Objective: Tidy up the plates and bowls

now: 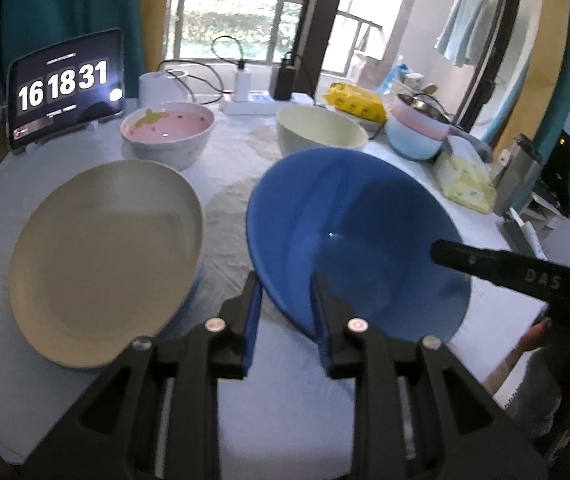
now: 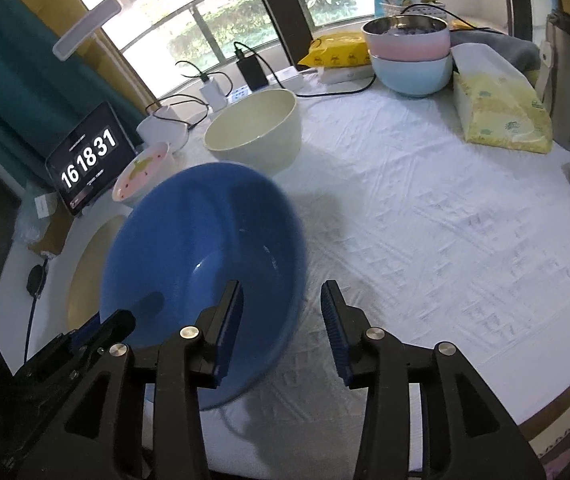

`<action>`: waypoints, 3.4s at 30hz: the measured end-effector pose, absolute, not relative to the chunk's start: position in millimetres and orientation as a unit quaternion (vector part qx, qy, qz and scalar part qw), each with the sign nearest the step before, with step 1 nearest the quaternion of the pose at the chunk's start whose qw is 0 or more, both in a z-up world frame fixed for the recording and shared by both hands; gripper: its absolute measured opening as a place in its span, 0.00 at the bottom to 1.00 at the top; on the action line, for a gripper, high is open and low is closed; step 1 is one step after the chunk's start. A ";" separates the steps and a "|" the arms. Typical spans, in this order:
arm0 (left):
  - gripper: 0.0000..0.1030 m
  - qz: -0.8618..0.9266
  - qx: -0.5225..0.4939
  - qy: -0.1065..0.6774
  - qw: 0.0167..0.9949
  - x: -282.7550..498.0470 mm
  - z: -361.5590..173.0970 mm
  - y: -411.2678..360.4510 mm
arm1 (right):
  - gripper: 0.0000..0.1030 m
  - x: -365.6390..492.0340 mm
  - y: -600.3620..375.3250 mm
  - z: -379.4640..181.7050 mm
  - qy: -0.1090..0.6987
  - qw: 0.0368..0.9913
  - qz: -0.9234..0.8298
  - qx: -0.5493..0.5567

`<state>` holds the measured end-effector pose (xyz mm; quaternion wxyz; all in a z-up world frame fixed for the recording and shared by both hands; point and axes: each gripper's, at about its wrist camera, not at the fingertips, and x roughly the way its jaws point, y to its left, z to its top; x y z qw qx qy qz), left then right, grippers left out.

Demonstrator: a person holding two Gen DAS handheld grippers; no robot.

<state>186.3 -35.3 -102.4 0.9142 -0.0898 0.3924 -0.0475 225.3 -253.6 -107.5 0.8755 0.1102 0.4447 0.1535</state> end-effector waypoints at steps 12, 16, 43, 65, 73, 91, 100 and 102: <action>0.37 -0.011 -0.097 0.365 0.926 203.8 -82.7 -12.3 | 0.41 242.3 -257.0 -99.1 0.425 0.884 0.163 0.108; 0.37 -0.014 -0.092 0.357 0.930 214.6 -70.9 -11.8 | 0.41 251.4 -257.9 -91.1 0.415 0.888 0.168 0.106; 0.37 -0.048 -0.078 0.411 0.907 328.9 -57.6 -28.8 | 0.41 346.1 -248.1 -64.2 0.391 0.897 0.188 0.088; 0.37 -0.065 -0.106 0.504 0.854 397.4 -91.2 -47.2 | 0.41 418.5 -233.2 -106.3 0.479 0.846 0.204 0.116; 0.37 -0.060 -0.128 0.539 0.831 420.7 -104.5 -47.4 | 0.41 438.3 -232.8 -121.5 0.494 0.836 0.209 0.118; 0.34 -0.030 -0.105 0.548 0.829 437.0 -119.4 -65.3 | 0.26 456.4 -222.9 -140.7 0.496 0.830 0.227 0.112; 0.33 -0.035 -0.068 0.520 0.851 430.5 -113.4 -77.1 | 0.18 451.4 -224.5 -139.7 0.484 0.843 0.213 0.100; 0.33 -0.036 -0.064 0.516 0.853 428.8 -112.4 -77.9 | 0.16 451.1 -226.8 -138.2 0.483 0.844 0.211 0.104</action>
